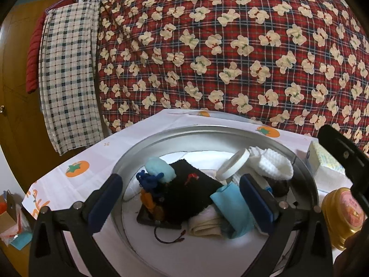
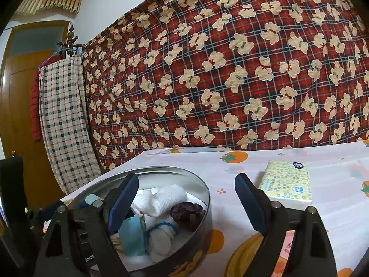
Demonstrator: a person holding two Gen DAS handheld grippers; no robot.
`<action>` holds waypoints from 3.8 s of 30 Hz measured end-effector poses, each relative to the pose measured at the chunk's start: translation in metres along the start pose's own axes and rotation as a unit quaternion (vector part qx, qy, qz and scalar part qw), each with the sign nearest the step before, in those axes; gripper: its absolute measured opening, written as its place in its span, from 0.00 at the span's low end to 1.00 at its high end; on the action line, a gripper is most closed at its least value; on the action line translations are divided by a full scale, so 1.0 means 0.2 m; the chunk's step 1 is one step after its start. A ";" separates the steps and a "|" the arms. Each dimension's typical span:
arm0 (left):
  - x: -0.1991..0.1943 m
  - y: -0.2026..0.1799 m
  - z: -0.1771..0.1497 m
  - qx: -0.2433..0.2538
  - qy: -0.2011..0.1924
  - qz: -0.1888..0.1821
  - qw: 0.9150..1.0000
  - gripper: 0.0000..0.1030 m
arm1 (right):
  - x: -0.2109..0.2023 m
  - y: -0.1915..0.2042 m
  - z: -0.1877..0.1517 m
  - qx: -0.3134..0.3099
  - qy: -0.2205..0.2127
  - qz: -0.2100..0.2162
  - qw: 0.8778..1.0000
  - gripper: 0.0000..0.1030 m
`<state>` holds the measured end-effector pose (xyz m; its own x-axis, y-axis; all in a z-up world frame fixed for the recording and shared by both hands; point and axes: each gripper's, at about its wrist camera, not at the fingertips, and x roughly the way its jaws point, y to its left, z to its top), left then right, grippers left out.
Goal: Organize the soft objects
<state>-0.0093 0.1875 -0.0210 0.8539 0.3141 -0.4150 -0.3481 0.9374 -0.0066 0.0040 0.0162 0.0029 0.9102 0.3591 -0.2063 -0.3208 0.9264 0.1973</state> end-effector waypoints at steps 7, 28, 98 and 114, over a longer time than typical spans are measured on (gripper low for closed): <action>-0.01 0.00 0.01 -0.001 -0.007 -0.002 1.000 1.00 | -0.05 0.02 0.00 -0.017 -0.030 -0.006 0.999 0.85; -0.12 0.03 0.07 -0.021 -0.087 0.014 0.996 1.00 | -0.11 0.06 -0.03 -0.035 -0.051 -0.006 0.998 0.86; -0.10 0.03 0.00 -0.021 -0.074 0.012 0.997 1.00 | -0.16 0.03 -0.01 -0.022 -0.068 -0.011 0.997 0.92; -0.07 0.04 0.03 -0.015 -0.060 0.005 0.998 1.00 | -0.16 0.04 -0.01 -0.022 -0.067 -0.012 0.997 0.92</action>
